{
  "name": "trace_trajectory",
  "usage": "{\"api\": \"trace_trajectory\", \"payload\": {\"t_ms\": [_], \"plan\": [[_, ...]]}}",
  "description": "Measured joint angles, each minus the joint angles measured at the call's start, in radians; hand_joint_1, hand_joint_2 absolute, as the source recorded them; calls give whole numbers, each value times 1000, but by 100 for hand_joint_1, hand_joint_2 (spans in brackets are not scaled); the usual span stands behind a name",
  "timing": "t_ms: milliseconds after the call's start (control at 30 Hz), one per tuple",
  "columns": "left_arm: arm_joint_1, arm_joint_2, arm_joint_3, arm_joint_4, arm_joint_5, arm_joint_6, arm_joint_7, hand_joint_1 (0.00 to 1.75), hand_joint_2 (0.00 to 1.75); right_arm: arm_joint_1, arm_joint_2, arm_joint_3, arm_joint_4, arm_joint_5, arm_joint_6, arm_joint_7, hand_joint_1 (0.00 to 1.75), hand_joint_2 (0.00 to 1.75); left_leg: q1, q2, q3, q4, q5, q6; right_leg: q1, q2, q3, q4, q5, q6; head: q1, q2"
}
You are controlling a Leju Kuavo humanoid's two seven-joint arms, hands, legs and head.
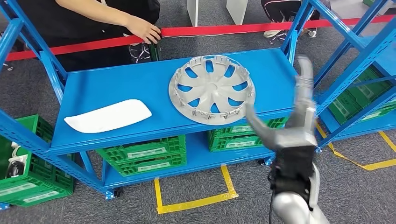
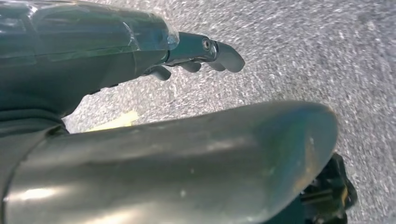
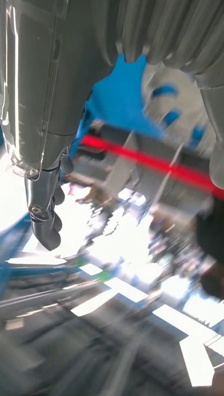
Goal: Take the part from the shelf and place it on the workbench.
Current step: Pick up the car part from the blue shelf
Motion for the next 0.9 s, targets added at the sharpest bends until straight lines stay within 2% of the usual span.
{"api": "trace_trajectory", "payload": {"t_ms": [233,500,700,900], "plan": [[-5,0,-26,0,-20,-10,-2,0,0,-97,-56,48,169,-43,97,40,0,175,1,0,2,-1,1,-1,1,1,1,1,0,0,-1,0],[-19,0,-71,0,-48,-25,23,0,0,-208,-126,105,454,-99,234,61,0,175,1,-10,2,-1,2,-1,1,-3,1,1,0,0,-1,0],[-19,-1,-84,0,-54,-37,19,0,0,-239,-195,137,621,-108,320,94,0,175,1,-19,2,-1,2,-1,0,-9,2,1,-1,2,0,0],[-19,-3,-89,0,-55,-44,12,0,0,-264,-249,159,732,-103,363,97,0,175,1,-22,2,0,2,-1,0,-10,3,1,-2,2,1,0]]}}
